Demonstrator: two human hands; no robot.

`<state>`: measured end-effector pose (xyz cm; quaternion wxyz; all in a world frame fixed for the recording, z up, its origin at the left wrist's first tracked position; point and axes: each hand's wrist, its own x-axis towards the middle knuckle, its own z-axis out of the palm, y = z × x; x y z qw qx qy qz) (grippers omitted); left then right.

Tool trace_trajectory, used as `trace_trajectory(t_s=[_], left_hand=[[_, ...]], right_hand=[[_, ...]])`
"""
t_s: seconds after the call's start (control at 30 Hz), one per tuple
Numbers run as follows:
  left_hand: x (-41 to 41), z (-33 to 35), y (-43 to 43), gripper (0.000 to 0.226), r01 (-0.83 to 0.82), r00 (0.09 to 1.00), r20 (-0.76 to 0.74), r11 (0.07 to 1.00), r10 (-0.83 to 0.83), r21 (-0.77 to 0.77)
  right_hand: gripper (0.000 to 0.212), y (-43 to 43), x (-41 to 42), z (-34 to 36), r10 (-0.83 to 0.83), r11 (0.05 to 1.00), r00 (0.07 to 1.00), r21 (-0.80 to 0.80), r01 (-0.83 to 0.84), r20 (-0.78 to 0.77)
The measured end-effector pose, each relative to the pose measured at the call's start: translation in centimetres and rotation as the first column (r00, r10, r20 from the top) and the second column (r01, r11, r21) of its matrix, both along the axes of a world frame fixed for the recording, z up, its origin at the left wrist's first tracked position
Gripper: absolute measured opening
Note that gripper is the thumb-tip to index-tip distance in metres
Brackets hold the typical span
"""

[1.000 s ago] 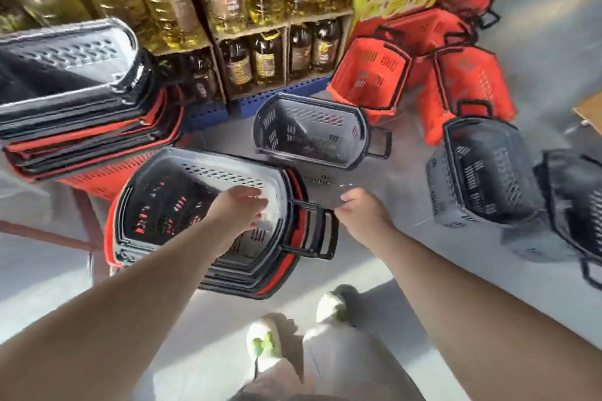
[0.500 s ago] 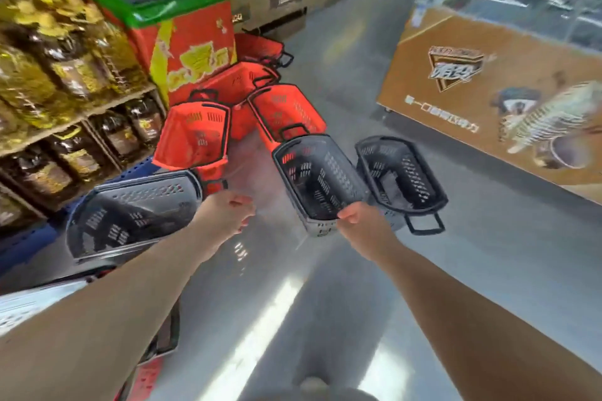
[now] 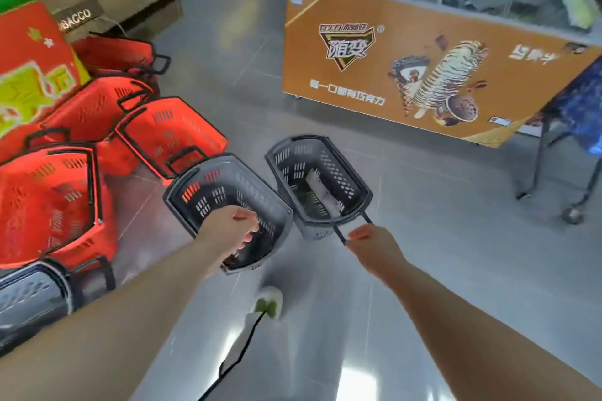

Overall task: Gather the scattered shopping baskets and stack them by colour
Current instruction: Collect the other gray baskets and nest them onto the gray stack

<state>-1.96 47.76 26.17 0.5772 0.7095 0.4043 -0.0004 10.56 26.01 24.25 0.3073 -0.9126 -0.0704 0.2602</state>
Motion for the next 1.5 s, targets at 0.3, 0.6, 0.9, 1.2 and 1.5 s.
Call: trace_trajectory(t_s=[0.3,0.6,0.9,1.2,1.5], left_hand=[[20.1,-5.2,9.2,0.003,0.151,0.98,-0.113,0.981,-0.165,-0.123],[31.6,-16.2,8.9,0.014,0.083,0.958,-0.254,0.979,-0.13,-0.188],[35.1,-31.9,7.8,0.017,0.027,0.926,-0.365,0.983,-0.092,-0.18],[37.0,-38.0,6.9,0.015,0.047,0.894,-0.437,0.99,-0.103,-0.136],[38.2,-40.1,2.5,0.057,-0.032,0.681,-0.687,0.927,-0.253,-0.374]], right_hand=[[0.006,5.6,14.6,-5.1,-0.249,0.968,0.939,-0.087,0.235,-0.238],[0.019,6.7,23.7,-17.0,-0.483,0.863,0.754,-0.098,0.495,-0.444],[0.039,6.5,28.3,-34.8,-0.645,0.724,0.455,-0.299,0.622,-0.614],[0.046,5.5,31.1,-40.5,-0.612,0.514,0.265,-0.121,0.849,-0.745],[0.034,-1.0,37.2,-40.1,-0.772,0.488,0.358,-0.13,0.863,-0.525]])
